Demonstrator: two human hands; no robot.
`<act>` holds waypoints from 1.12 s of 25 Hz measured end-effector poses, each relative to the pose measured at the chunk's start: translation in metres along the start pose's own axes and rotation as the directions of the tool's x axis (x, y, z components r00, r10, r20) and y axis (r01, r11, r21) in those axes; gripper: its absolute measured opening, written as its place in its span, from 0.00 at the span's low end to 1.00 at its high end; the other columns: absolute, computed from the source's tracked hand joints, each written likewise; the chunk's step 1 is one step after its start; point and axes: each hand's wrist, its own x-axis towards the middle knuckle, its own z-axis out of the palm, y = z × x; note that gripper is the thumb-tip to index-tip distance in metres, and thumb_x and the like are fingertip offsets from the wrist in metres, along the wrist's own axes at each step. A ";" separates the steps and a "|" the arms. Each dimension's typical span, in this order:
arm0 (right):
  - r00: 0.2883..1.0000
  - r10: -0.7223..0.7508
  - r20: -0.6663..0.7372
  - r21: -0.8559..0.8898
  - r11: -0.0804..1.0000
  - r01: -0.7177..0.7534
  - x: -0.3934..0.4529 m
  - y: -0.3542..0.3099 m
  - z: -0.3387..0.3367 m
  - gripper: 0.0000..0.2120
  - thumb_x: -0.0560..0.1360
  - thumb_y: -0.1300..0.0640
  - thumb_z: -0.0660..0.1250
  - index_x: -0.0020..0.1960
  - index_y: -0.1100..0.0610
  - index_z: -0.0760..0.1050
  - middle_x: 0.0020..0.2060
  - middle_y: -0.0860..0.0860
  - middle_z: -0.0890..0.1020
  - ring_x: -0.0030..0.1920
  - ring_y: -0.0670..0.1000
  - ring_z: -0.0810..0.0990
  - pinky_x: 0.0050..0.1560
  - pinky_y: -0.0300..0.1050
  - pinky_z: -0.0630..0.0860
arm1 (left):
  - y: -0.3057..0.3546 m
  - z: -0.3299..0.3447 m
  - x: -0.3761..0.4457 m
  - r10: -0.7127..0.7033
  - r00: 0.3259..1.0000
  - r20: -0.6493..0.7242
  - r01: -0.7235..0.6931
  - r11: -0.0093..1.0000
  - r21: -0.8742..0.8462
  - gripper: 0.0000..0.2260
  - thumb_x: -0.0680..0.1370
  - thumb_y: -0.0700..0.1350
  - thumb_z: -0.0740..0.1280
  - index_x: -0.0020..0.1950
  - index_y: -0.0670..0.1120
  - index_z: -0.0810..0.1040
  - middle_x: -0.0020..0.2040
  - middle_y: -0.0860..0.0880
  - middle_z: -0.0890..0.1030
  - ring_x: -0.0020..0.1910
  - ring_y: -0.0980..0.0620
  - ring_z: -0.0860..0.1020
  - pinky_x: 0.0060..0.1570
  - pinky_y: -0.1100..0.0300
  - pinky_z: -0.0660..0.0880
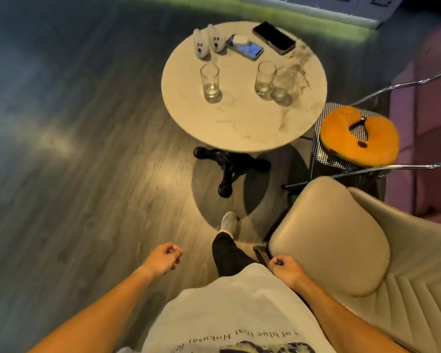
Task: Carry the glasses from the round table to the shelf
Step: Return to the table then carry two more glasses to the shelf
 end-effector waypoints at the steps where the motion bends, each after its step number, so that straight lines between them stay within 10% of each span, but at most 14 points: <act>1: 1.000 -0.004 -0.011 0.020 1.000 0.004 0.011 -0.018 -0.009 0.07 0.76 0.57 0.64 0.43 0.54 0.80 0.40 0.50 0.84 0.46 0.52 0.81 0.49 0.45 0.76 | 0.023 -0.009 0.013 0.020 1.000 0.006 -0.021 1.000 0.008 0.07 0.81 0.43 0.64 0.44 0.45 0.75 0.36 0.47 0.78 0.31 0.53 0.74 0.22 0.69 0.66; 16: 0.879 -0.214 -0.426 0.196 0.927 0.321 0.115 -0.316 -0.208 0.04 0.77 0.55 0.66 0.51 0.49 0.73 0.34 0.55 0.80 0.39 0.56 0.80 0.45 0.53 0.78 | 0.339 -0.164 0.164 0.475 0.880 0.010 -0.471 0.868 0.156 0.04 0.79 0.45 0.65 0.47 0.47 0.78 0.37 0.51 0.83 0.35 0.51 0.83 0.36 0.57 0.80; 21: 0.789 -0.254 -0.559 0.110 0.921 0.374 0.129 -0.378 -0.236 0.23 0.75 0.56 0.66 0.66 0.41 0.66 0.46 0.53 0.81 0.46 0.56 0.81 0.46 0.53 0.80 | 0.369 -0.196 0.201 0.472 0.874 0.115 -0.484 0.830 0.277 0.04 0.80 0.47 0.63 0.47 0.52 0.77 0.39 0.53 0.83 0.38 0.55 0.83 0.36 0.64 0.77; 28: 0.877 -0.189 -0.441 -0.002 0.978 0.210 0.165 -0.407 -0.244 0.26 0.75 0.57 0.64 0.72 0.46 0.67 0.60 0.54 0.80 0.59 0.59 0.79 0.55 0.51 0.79 | 0.371 -0.212 0.220 0.550 0.834 -0.055 -0.514 0.808 0.289 0.05 0.79 0.52 0.64 0.54 0.57 0.72 0.44 0.54 0.82 0.40 0.55 0.82 0.45 0.52 0.82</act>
